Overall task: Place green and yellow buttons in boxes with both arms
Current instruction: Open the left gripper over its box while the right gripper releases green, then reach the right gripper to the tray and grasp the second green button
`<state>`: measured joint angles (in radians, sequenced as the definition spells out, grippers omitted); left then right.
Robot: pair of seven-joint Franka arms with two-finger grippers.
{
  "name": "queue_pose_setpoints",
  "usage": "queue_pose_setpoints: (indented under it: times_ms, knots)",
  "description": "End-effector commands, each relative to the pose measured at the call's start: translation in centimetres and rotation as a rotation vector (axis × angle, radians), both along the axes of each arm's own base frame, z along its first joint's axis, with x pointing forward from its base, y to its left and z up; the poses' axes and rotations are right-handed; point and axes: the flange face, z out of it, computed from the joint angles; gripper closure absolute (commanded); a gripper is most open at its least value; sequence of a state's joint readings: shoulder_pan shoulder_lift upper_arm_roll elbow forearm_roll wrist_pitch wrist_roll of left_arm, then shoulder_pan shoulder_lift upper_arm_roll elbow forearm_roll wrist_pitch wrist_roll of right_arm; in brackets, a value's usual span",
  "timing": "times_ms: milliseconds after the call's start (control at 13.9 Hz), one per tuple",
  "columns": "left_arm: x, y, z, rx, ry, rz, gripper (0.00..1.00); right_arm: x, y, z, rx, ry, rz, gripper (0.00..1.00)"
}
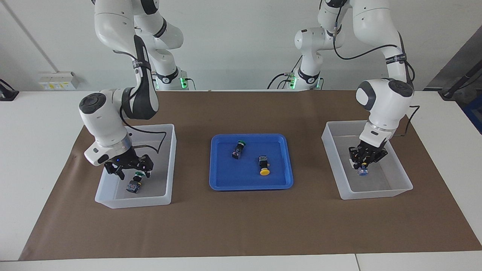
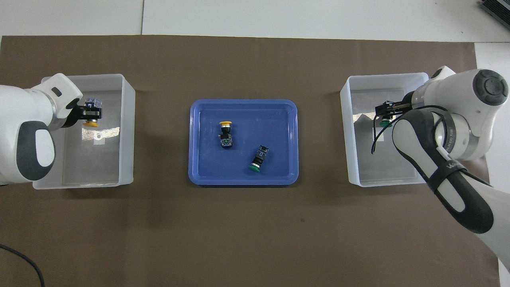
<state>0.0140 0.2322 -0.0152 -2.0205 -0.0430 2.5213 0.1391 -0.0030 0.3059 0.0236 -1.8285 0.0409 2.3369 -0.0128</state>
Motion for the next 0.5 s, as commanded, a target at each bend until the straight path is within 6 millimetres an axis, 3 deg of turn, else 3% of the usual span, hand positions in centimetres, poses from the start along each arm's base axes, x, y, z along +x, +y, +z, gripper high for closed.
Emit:
queue_pose_setpoints:
  times_ms: [0,215,359,431]
  knots:
    - [0.7,0.2,-2.2,-0.009,-0.029,0.001,1.0,-0.4,5.7,3.8,0.055,-0.007,-0.095,0.0]
    - [1.2,-0.1,-4.5,-0.007,-0.046,-0.001,1.0,-1.6,14.1,4.2,0.109,-0.004,-0.22,0.0]
    - [1.4,0.0,-4.1,-0.006,-0.052,0.0,1.0,-3.1,19.2,3.8,0.119,0.011,-0.194,0.0]
    - [1.5,0.0,-4.1,-0.006,-0.052,0.0,1.0,-3.5,20.7,3.3,0.124,0.018,-0.195,0.0]
